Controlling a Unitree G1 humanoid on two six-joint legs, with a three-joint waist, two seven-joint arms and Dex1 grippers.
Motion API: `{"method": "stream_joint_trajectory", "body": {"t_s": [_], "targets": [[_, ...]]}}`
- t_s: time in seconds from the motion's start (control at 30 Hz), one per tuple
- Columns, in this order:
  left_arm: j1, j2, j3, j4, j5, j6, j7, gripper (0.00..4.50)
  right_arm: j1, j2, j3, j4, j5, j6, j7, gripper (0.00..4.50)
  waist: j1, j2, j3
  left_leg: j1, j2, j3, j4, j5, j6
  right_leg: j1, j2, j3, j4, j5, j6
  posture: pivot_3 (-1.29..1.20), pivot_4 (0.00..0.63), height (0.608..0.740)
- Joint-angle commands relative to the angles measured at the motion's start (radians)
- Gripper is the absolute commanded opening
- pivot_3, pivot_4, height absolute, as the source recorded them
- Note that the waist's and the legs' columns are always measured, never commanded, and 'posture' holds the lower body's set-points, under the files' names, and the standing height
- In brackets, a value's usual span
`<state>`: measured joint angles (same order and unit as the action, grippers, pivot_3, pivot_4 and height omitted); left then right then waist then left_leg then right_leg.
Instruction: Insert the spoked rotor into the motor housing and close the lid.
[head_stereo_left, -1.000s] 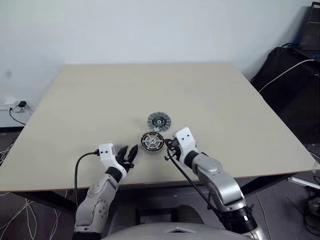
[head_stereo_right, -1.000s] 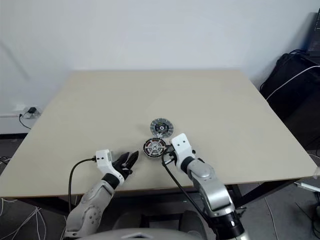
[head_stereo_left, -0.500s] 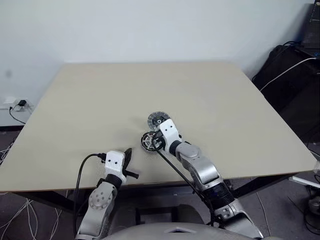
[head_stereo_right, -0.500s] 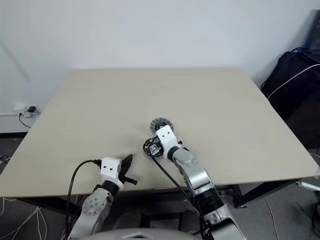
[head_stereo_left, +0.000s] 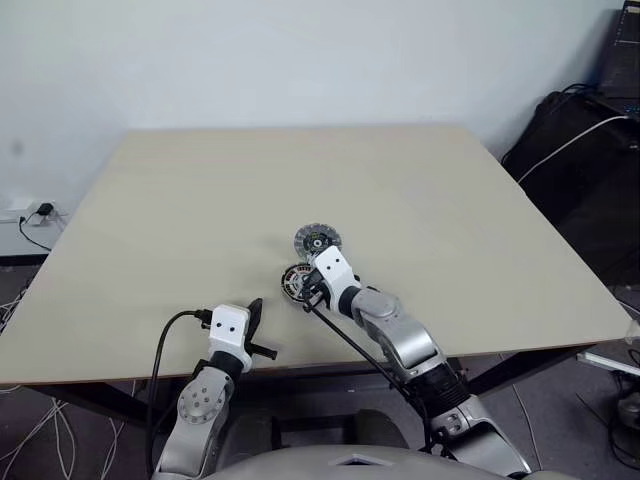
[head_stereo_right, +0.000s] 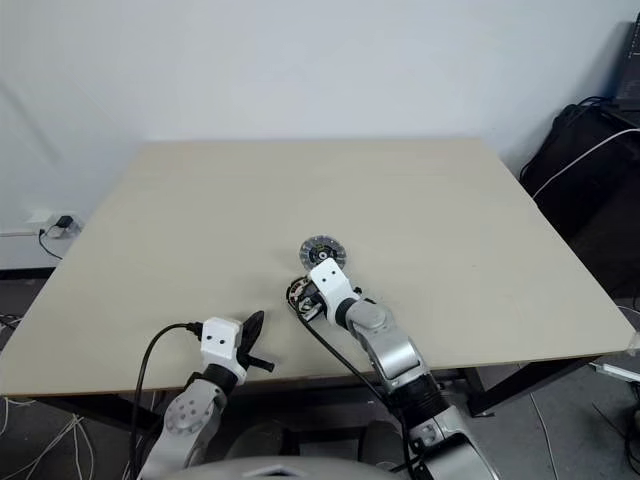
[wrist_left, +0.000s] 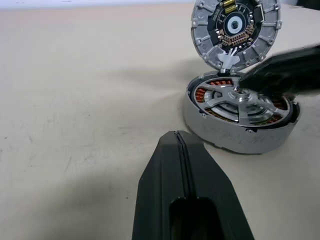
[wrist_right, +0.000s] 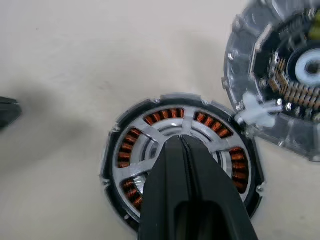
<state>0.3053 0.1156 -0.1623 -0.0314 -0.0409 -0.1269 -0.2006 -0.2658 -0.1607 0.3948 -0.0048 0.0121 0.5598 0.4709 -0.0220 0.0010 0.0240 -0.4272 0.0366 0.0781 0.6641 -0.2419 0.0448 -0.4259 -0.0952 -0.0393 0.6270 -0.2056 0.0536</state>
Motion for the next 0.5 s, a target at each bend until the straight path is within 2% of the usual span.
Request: {"method": "stream_joint_trajectory", "body": {"t_s": [0.03,0.17,0.33,0.5], "targets": [[-0.022,-0.009,0.002,0.006,0.002,-0.020,-0.006,0.00,-0.041,-0.070,0.046,-0.132,-0.003,0.056,0.098,0.55,0.001,0.000,0.000,0.000,0.000,0.000,0.000,0.000,0.000,0.000,0.000,0.000,0.000,0.000,0.000,0.00,0.000,0.740],[-0.033,-0.014,-0.001,0.019,0.004,-0.027,-0.008,0.00,-0.094,-0.149,0.110,-0.166,-0.030,0.113,0.167,1.84,0.001,0.000,0.000,0.000,0.000,0.000,0.001,0.000,0.000,0.000,0.001,0.000,0.001,0.000,0.000,0.00,0.000,0.740],[-0.032,-0.023,-0.002,0.025,0.006,-0.038,-0.004,0.00,-0.174,-0.198,0.173,-0.135,-0.045,0.149,0.252,1.84,0.003,0.000,0.000,0.000,0.000,0.000,0.002,0.000,0.000,0.001,0.001,0.000,0.001,0.001,-0.001,0.00,0.000,0.740],[-0.019,-0.034,0.000,0.026,0.003,-0.048,0.003,0.00,-0.225,-0.200,0.215,-0.066,-0.069,0.145,0.286,1.84,0.005,-0.002,-0.001,0.000,-0.001,0.000,0.002,0.001,0.001,0.001,0.001,0.000,0.001,0.002,-0.002,0.00,0.000,0.740]]}}
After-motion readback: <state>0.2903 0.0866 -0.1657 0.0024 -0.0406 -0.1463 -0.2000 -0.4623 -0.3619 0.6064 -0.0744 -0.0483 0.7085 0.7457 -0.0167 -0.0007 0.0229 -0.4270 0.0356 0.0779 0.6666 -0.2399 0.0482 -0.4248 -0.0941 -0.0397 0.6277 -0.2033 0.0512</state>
